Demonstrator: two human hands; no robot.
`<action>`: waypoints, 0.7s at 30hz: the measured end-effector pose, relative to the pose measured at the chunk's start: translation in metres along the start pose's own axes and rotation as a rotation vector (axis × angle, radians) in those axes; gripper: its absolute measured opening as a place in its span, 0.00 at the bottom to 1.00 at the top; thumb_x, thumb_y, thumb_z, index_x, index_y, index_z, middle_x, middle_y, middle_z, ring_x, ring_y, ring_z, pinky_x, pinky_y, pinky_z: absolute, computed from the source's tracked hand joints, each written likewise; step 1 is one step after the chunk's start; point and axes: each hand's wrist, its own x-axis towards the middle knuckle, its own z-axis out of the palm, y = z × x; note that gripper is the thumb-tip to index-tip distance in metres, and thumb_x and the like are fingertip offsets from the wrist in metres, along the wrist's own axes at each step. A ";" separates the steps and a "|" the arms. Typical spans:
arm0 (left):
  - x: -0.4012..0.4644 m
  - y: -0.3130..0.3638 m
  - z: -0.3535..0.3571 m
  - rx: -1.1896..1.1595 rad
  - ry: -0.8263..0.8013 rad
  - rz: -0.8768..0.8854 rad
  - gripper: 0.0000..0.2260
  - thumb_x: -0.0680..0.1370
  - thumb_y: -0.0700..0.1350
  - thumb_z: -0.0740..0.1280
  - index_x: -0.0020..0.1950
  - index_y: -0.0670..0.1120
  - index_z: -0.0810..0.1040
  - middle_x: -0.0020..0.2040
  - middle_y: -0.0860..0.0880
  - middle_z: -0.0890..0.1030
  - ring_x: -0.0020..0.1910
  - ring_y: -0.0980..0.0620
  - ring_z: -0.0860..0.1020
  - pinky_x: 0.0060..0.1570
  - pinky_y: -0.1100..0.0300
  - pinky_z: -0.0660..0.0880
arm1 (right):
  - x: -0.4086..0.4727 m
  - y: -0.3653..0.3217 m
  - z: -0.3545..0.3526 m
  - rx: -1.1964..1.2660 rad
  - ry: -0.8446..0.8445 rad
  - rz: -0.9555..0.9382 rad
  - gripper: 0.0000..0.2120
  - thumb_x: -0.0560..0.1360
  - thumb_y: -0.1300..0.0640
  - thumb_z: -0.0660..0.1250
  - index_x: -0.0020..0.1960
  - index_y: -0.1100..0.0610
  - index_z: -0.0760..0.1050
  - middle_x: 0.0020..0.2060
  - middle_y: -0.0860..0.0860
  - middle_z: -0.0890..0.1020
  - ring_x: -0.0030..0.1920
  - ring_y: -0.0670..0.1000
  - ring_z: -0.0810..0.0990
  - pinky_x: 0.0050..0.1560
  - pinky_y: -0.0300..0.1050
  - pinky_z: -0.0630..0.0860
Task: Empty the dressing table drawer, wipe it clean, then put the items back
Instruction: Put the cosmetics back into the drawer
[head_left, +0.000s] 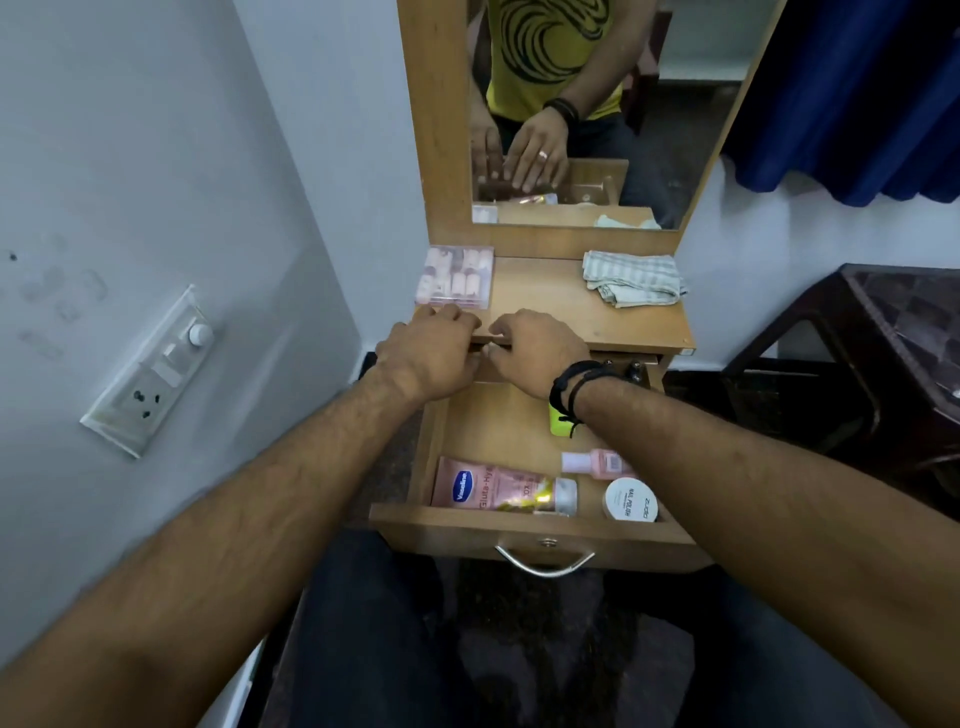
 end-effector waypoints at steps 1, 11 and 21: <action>0.005 -0.004 -0.002 0.005 0.009 -0.013 0.23 0.81 0.56 0.60 0.74 0.49 0.69 0.72 0.47 0.71 0.68 0.43 0.70 0.61 0.40 0.74 | 0.008 -0.001 0.000 0.000 0.019 0.007 0.20 0.78 0.44 0.61 0.68 0.50 0.75 0.62 0.52 0.79 0.60 0.57 0.78 0.57 0.54 0.77; 0.040 -0.028 0.009 -0.069 -0.069 -0.177 0.26 0.81 0.58 0.60 0.76 0.48 0.65 0.76 0.44 0.65 0.71 0.39 0.66 0.64 0.36 0.71 | 0.057 0.003 0.018 -0.057 -0.100 0.109 0.33 0.76 0.39 0.57 0.78 0.39 0.49 0.73 0.49 0.68 0.70 0.59 0.68 0.62 0.64 0.73; 0.067 -0.043 0.018 -0.279 -0.025 -0.267 0.27 0.79 0.58 0.65 0.74 0.46 0.68 0.66 0.40 0.73 0.63 0.39 0.73 0.61 0.45 0.75 | 0.084 0.001 0.020 -0.019 -0.146 0.211 0.30 0.75 0.33 0.56 0.74 0.28 0.48 0.73 0.46 0.69 0.72 0.57 0.66 0.63 0.70 0.63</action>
